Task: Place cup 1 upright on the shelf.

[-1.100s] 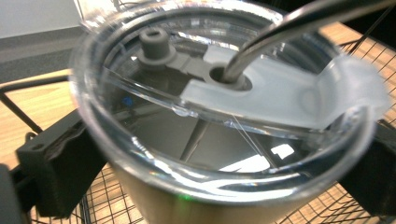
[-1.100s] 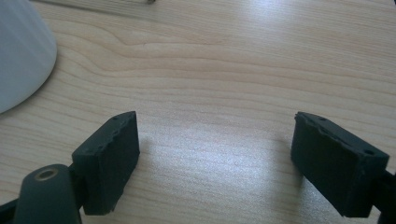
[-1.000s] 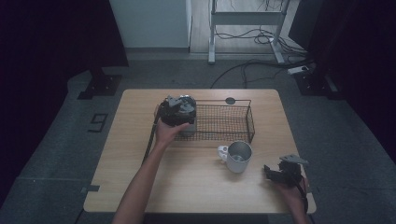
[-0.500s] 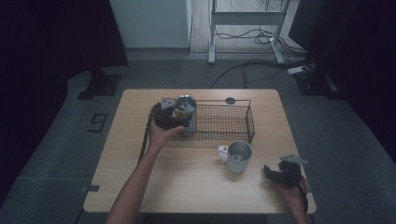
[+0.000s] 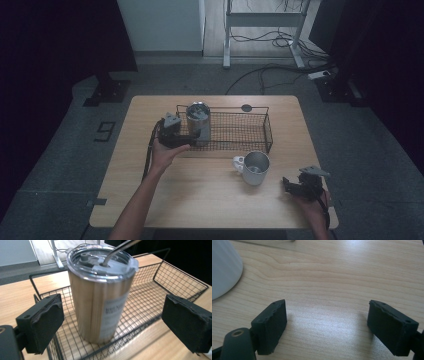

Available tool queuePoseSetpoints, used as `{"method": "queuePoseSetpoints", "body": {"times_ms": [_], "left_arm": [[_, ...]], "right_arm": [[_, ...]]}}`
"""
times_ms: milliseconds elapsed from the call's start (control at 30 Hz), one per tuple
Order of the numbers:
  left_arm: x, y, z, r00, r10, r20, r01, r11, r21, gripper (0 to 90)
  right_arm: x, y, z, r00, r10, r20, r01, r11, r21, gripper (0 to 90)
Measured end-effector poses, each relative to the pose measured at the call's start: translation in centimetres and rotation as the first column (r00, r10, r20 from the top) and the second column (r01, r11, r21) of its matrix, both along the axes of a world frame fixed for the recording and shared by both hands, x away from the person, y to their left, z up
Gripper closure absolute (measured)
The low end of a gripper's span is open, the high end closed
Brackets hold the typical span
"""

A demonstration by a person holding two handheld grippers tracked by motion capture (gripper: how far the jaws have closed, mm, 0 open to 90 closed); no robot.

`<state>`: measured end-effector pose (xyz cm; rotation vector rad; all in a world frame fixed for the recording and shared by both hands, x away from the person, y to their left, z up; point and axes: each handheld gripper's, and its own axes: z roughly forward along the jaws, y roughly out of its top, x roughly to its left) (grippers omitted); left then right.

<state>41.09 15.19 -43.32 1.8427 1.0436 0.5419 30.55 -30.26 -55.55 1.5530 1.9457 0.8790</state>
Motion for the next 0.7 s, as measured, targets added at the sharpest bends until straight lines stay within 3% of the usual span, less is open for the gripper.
{"method": "queuePoseSetpoints", "body": {"times_ms": [233,567,700], "left_arm": [[-2.9,1.1,-0.1,0.9998,-0.021,0.005,0.021,0.9997,0.015,5.8],[-6.8,2.2,-1.0,0.999,-0.046,-0.002,0.046,0.999,0.002,6.7],[-8.6,2.7,-1.7,0.9987,-0.051,-0.003,0.051,0.9983,-0.03,7.3]], "right_arm": [[0.0,0.0,0.0,1.0,0.003,0.0,-0.003,1.0,0.0,16.0],[-0.1,0.0,0.0,1.0,0.002,0.0,-0.002,1.0,0.001,15.9],[-0.1,0.0,0.0,1.0,0.002,0.0,-0.002,1.0,0.001,15.9]]}}
